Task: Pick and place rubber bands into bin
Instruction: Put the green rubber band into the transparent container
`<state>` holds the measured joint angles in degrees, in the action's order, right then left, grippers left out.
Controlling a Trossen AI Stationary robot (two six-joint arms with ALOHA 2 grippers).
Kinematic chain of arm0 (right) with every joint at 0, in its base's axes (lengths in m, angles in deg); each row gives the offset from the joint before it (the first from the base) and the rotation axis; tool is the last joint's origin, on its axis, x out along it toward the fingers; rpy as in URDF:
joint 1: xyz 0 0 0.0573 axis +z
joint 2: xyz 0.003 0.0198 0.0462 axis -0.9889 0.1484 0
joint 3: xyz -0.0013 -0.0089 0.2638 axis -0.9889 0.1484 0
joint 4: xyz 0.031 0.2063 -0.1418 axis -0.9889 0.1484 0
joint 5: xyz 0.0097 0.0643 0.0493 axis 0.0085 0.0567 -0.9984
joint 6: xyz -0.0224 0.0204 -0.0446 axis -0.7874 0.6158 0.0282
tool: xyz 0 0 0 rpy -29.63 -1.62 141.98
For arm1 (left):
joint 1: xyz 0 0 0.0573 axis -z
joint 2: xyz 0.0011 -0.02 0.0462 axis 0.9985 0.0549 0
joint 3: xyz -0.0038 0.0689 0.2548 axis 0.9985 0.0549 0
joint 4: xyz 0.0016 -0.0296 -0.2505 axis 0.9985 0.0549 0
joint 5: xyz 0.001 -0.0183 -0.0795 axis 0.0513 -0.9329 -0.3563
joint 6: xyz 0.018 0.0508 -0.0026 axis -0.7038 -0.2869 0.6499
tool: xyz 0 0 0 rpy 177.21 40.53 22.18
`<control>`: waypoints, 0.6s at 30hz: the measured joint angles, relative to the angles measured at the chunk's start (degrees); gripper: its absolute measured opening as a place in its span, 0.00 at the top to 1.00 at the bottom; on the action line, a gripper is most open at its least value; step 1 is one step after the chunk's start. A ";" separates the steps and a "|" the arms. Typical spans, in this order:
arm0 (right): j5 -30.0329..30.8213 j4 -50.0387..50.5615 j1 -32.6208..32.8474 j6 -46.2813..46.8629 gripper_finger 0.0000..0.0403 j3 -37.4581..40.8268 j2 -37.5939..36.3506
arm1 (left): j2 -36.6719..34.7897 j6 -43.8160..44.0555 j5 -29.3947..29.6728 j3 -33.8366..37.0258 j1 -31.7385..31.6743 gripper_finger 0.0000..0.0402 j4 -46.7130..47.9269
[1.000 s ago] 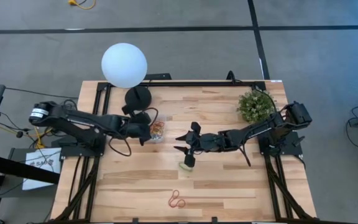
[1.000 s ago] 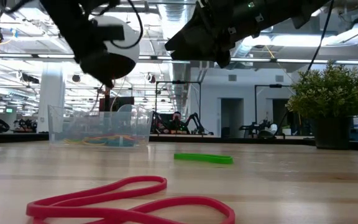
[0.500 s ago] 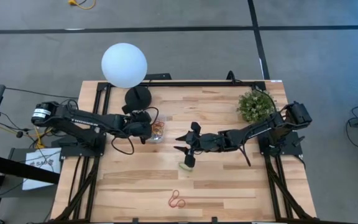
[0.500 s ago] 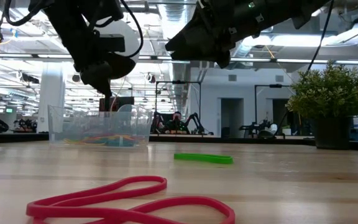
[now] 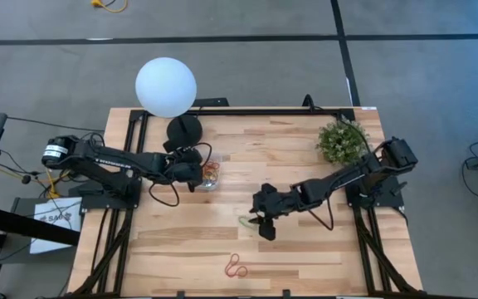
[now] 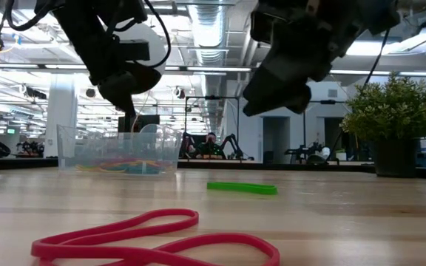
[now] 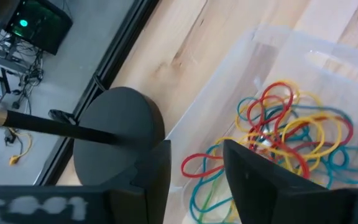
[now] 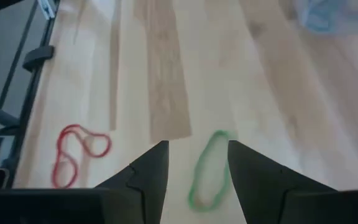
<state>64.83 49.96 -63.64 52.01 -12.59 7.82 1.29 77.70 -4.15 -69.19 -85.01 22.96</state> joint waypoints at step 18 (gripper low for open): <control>3.68 36.14 -0.75 -1.69 0.61 -27.89 21.09 | 0.00 -0.35 -0.76 0.00 0.00 0.65 -1.73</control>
<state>68.51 86.10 -64.39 50.32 -40.48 28.91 1.29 77.35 -4.91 -69.19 -85.01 21.24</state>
